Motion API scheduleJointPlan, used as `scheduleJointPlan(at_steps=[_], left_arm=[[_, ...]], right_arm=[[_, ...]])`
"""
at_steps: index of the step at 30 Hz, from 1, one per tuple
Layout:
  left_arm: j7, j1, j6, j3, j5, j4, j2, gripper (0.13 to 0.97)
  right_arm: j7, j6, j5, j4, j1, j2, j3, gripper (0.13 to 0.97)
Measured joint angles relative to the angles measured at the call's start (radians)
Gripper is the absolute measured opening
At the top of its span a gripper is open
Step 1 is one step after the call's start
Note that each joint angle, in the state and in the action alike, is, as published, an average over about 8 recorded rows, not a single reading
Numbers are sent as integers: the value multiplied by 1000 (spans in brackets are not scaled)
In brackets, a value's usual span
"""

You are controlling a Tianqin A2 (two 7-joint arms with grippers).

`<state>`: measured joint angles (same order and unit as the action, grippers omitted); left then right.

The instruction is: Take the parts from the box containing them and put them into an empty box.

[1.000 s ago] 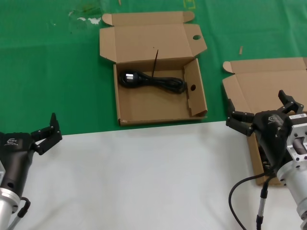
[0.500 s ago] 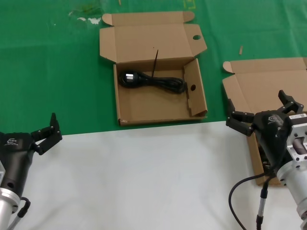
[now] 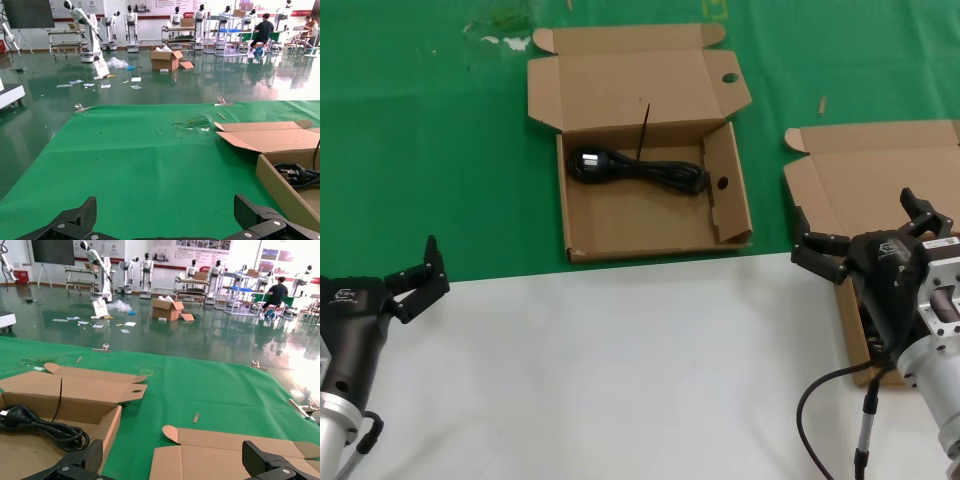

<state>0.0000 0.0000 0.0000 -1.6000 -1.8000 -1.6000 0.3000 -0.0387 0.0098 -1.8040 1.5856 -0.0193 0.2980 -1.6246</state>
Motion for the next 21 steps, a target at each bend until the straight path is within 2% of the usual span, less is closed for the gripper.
scheduleJointPlan(at_steps=[21], left_arm=[[0, 0, 0, 0, 0, 0, 0, 966]], right_arm=[[0, 0, 0, 0, 0, 0, 0, 966]])
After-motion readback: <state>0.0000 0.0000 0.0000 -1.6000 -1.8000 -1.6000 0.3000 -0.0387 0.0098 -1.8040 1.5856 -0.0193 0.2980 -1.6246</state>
